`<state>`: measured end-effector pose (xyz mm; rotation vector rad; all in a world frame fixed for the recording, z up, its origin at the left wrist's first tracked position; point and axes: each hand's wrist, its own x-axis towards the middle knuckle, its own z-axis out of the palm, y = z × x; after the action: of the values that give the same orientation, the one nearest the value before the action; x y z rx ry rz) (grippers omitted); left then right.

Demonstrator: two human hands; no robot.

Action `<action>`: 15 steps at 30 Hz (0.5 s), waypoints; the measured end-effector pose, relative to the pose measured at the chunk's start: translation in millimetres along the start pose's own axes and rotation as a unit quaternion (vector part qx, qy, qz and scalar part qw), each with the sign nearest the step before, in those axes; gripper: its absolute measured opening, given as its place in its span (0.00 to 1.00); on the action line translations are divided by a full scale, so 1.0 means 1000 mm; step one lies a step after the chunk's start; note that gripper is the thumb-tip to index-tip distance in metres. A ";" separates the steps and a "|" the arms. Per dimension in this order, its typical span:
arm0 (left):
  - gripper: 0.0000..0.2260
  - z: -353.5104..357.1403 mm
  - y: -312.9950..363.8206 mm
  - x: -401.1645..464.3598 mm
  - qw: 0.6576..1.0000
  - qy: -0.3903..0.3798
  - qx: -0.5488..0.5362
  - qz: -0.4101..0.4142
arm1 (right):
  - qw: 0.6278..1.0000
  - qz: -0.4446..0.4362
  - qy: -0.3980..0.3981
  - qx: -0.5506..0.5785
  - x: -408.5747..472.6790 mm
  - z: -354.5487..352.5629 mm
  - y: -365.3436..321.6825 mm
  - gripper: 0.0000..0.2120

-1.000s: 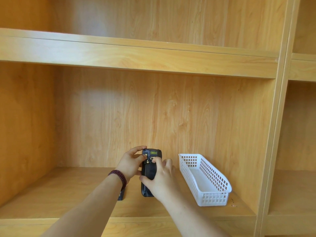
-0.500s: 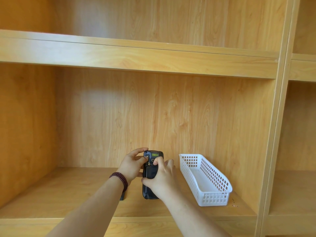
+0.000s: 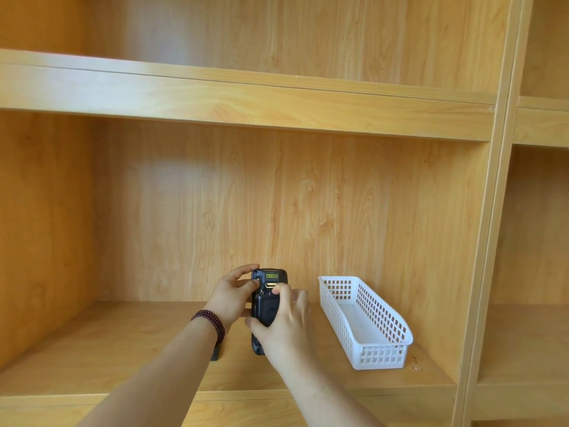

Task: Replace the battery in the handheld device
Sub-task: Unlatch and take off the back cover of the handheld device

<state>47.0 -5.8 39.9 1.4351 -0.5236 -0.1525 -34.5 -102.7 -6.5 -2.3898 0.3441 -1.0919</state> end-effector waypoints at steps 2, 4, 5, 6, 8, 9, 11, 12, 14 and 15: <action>0.13 0.000 0.000 0.000 1.000 0.002 -0.004 0.003 | 1.000 0.009 0.021 0.007 -0.004 0.006 -0.001 0.31; 0.13 -0.001 -0.001 0.001 1.000 0.002 -0.004 0.003 | 0.999 0.015 0.036 -0.005 -0.006 0.009 -0.003 0.31; 0.14 -0.002 -0.003 0.002 1.000 0.002 -0.002 0.002 | 0.999 0.017 0.042 -0.004 -0.007 0.010 -0.004 0.31; 0.14 -0.003 -0.004 0.002 1.000 0.004 -0.002 0.002 | 0.999 0.015 0.048 0.001 -0.007 0.011 -0.005 0.31; 0.14 -0.006 -0.007 0.004 1.000 0.010 -0.006 0.001 | 0.998 0.007 0.054 0.024 -0.009 0.011 -0.006 0.30; 0.14 -0.008 -0.008 0.005 1.000 0.012 -0.008 0.001 | 0.997 0.004 0.058 0.042 -0.009 0.010 -0.008 0.30; 0.14 -0.012 -0.008 0.005 1.000 0.011 -0.008 0.001 | 0.993 -0.004 0.093 0.069 -0.004 0.002 -0.009 0.29; 0.14 -0.014 -0.008 0.006 1.000 0.006 -0.006 0.000 | 0.991 -0.003 0.110 0.077 0.002 -0.003 -0.008 0.28; 0.14 -0.016 -0.009 0.005 1.000 -0.004 -0.001 -0.002 | 0.990 0.022 0.106 0.085 0.014 -0.016 -0.006 0.27; 0.14 -0.017 -0.009 0.005 1.000 -0.005 -0.002 -0.002 | 0.992 0.048 0.080 0.088 0.020 -0.021 -0.002 0.28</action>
<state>60.5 6.7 31.2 1.4331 -0.5281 -0.1643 -37.3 -116.2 19.1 -2.1161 0.3961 -1.2189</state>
